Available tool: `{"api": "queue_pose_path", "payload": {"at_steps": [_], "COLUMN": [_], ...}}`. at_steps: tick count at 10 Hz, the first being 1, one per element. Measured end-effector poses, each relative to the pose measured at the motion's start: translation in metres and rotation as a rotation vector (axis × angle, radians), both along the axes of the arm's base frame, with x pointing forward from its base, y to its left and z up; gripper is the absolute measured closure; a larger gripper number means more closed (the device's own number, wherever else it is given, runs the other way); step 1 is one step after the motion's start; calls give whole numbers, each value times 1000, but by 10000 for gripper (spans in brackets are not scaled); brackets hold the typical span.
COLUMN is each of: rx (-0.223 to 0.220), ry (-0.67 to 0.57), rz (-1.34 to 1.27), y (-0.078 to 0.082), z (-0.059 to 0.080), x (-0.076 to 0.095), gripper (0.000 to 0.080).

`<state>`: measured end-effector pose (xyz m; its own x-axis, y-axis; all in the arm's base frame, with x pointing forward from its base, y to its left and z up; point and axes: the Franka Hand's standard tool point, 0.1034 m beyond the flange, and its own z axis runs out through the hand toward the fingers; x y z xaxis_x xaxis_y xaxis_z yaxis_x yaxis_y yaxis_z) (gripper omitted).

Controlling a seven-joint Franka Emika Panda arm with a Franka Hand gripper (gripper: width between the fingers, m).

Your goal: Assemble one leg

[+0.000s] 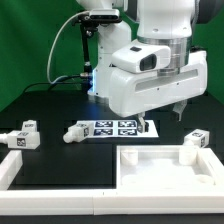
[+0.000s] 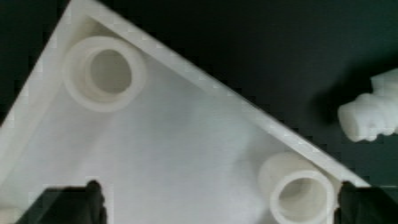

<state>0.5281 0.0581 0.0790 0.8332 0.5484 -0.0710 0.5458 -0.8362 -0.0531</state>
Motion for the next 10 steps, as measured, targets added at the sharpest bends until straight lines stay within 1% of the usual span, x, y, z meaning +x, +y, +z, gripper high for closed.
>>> {"api": "queue_pose_path", "payload": {"at_steps": [1, 2, 3, 4, 5, 6, 7, 9, 10], "rx": [6, 3, 6, 23, 24, 25, 26, 23, 13], "ry": [0, -21, -57, -62, -90, -128, -115, -114, -140], "rz": [80, 146, 245, 380, 455, 553, 611, 715, 804], "y": [0, 3, 25, 43, 56, 60, 56, 53, 60], "z": [0, -2, -8, -12, -10, -10, -11, -11, -13], "x": [0, 0, -10, -26, -31, -34, -35, -34, -34], "gripper": [150, 150, 150, 150, 150, 150, 150, 150, 150]}}
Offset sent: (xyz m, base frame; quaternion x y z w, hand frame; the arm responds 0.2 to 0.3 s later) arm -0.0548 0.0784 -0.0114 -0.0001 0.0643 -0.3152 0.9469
